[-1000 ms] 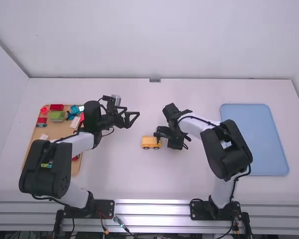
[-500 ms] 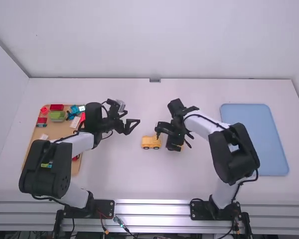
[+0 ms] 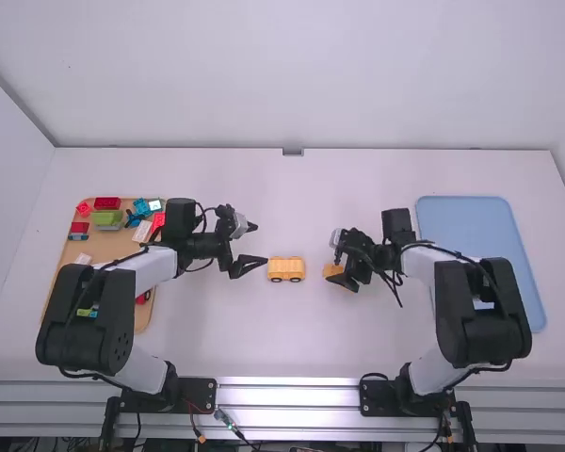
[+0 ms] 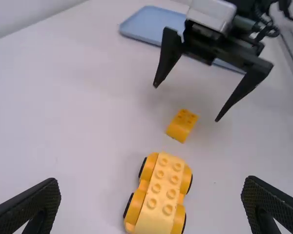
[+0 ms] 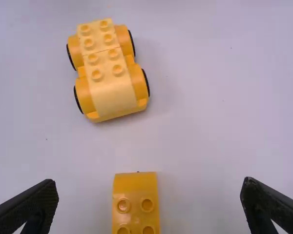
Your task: Assemble lego blocks to make yellow taxi
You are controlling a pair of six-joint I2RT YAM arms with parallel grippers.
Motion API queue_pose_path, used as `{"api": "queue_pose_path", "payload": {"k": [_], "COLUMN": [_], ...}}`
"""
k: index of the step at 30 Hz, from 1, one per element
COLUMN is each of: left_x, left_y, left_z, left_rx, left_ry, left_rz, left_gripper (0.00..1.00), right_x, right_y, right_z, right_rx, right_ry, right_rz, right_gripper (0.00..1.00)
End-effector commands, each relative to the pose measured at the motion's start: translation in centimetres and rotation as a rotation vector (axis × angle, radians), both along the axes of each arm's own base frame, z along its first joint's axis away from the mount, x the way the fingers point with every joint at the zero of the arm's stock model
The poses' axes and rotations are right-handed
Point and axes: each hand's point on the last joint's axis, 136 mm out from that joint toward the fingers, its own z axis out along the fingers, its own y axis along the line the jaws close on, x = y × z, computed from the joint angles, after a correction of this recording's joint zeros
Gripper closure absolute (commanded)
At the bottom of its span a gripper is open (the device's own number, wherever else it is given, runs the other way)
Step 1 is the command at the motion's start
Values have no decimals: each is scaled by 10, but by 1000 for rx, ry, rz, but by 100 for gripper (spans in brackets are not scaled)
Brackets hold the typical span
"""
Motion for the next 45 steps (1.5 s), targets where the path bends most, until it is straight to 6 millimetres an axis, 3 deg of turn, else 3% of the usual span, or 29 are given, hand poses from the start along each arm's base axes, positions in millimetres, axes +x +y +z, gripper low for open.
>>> {"api": "queue_pose_path", "payload": {"k": [1, 7, 16, 25, 29, 44, 45], "left_x": [-1, -8, -16, -19, -24, -24, -24], "left_y": [-10, -23, -33, -35, -37, -37, -37], "left_z": [11, 1, -13, -4, 3, 3, 3], "left_rx": [-4, 3, -20, -73, -113, -117, -117], "left_ry": [-120, -114, -124, -118, -110, -82, -82], "left_rz": [-90, -137, -206, -231, -255, -247, -247], "left_gripper": [1, 1, 1, 1, 1, 1, 1], "right_x": [-14, -17, -14, -8, -1, -1, -1], "right_y": [5, -4, -21, -18, -21, -21, -21], "right_z": [-3, -19, -18, -37, -44, -49, -49], "right_rx": [68, 27, 95, 149, 153, 151, 151], "right_ry": [-15, -53, -46, 4, 12, 6, 6], "right_rz": [29, -28, -55, -45, -52, -40, -40], "right_gripper": [1, 1, 0, 0, 7, 55, 55]}}
